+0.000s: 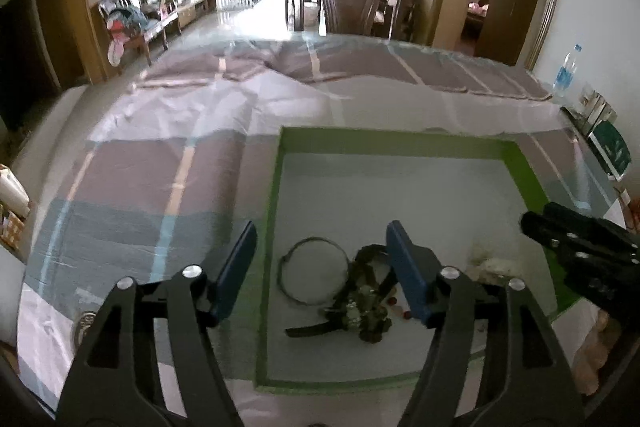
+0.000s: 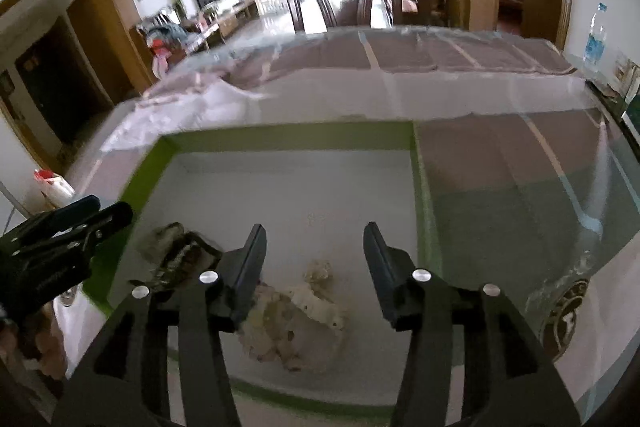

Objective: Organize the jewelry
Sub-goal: 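Withdraw both tools from the box toward the two small rings, then grasp the small dark ring with the left tool while the right tool grasps the silver ring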

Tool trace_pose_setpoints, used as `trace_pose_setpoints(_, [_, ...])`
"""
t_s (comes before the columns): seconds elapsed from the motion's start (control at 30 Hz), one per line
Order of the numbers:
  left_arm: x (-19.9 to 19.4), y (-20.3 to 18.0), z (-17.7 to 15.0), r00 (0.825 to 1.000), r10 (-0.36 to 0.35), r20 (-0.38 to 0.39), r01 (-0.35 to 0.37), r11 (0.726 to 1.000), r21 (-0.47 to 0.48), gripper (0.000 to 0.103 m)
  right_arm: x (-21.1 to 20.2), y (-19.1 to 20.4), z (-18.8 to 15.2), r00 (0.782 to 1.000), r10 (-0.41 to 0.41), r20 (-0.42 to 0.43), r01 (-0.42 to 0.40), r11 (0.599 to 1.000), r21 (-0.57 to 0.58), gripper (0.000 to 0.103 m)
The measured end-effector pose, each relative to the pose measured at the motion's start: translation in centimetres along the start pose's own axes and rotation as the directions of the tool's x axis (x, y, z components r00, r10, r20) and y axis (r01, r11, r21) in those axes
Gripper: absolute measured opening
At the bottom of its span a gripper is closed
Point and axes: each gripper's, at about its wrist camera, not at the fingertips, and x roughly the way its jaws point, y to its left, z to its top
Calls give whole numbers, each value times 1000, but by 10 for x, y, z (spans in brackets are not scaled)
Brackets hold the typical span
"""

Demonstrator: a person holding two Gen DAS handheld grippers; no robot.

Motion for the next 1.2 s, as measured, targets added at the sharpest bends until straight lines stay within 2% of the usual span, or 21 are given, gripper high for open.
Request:
trace_pose_setpoints(0.1, [-24,2,-15,999,17,42,-17,1000,3,72,-30,-11,-15,999,6,35,-7,1000,19,52])
trace_pose_setpoints(0.23, [-55,8,-55,998,42,43,-42,999,1,72,-62,-28,-53,997,-70,28,70,998,3,52])
trace_pose_setpoints(0.3, [-71,16,-76,997,33,66,-32,999,-10,77,-66,-38,-76,995,-101,-2,101,995,-13,52])
trace_pose_setpoints(0.37, [-77,22,-92,997,44,67,-42,999,-34,79,-57,-45,-95,995,-89,-54,87,996,-24,52])
trace_pose_setpoints(0.5, [-66,21,-115,998,56,-8,-57,998,-37,79,-32,-40,-114,989,-73,-129,70,997,-32,52])
trace_pose_setpoints(0.63, [-62,13,-132,998,39,-51,-40,999,-12,79,-10,-30,-117,980,-114,-161,107,993,-50,52])
trace_pose_setpoints(0.67, [-59,12,-135,998,40,-57,-40,999,-7,79,-8,-27,-117,979,-146,-144,138,988,-66,49])
trace_pose_setpoints(0.73, [-54,9,-136,997,40,-70,-40,999,-2,79,-4,-24,-118,975,-176,-135,166,983,-82,38])
trace_pose_setpoints(0.77, [-52,7,-137,996,41,-75,-41,999,0,79,-5,-23,-118,976,-173,-134,163,983,-81,23])
trace_pose_setpoints(0.8, [-50,6,-139,996,41,-79,-41,999,3,79,-6,-23,-119,977,-166,-137,157,984,-80,21])
trace_pose_setpoints(1.03, [-45,-1,-147,995,49,-83,-48,999,14,79,-23,9,-145,980,-122,-156,99,984,-145,21])
trace_pose_setpoints(1.2, [-37,-15,-153,995,59,-85,-54,996,65,79,-31,24,-158,981,-133,-138,112,982,-153,22])
